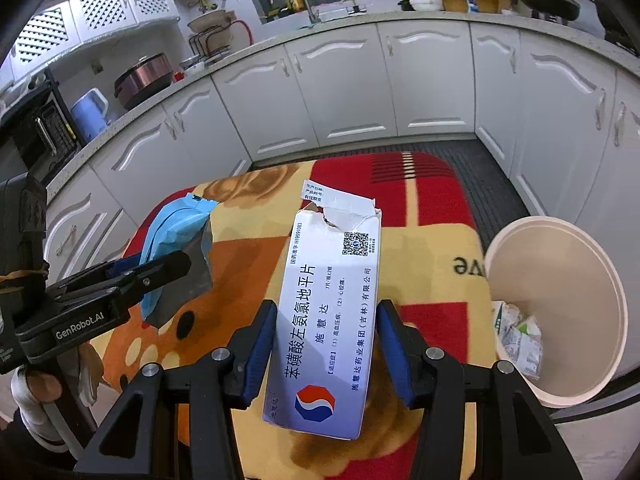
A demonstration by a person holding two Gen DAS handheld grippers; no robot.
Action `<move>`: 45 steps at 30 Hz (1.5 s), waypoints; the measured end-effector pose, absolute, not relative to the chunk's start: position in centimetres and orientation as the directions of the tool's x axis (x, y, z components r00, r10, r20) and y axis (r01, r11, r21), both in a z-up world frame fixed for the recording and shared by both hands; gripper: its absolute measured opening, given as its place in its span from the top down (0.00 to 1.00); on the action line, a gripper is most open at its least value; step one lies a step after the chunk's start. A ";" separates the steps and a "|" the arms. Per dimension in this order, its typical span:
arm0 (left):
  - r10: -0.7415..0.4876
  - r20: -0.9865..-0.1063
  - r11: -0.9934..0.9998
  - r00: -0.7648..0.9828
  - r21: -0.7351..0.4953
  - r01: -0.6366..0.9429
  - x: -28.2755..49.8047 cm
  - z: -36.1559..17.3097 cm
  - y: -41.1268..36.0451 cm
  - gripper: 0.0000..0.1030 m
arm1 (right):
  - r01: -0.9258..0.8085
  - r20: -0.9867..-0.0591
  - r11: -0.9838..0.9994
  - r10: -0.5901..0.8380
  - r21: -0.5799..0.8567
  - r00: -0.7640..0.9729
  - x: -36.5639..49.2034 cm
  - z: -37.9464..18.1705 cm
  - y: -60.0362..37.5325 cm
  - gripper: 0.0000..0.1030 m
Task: Collect trash
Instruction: 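Carry the blue pack and medicine box to the beige bin with both tools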
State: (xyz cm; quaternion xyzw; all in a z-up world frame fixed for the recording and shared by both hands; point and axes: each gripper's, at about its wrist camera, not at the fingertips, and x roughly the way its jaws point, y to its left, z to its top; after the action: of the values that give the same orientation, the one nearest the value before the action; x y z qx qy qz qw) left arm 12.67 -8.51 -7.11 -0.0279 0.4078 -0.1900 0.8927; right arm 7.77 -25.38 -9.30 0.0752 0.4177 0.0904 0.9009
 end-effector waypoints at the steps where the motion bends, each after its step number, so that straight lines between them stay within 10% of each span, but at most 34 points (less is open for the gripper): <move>1: -0.363 -0.717 0.926 0.594 -0.205 0.318 12.7 -7.1 -8.7 0.52 | -0.096 -0.738 0.973 0.223 0.210 0.638 7.6 -9.2 -25.6 0.52; 45: -0.537 -0.772 0.783 0.340 -0.306 0.541 17.2 -10.6 -31.8 0.52 | 0.298 -0.790 0.933 -0.024 0.202 0.613 6.7 -13.1 -46.1 0.52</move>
State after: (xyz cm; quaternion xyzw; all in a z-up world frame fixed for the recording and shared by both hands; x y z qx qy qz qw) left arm 17.22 -31.79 -10.61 0.0023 0.4708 -0.3292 0.8185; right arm 6.67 -46.09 -13.11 0.1588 0.4304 -0.0911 0.8839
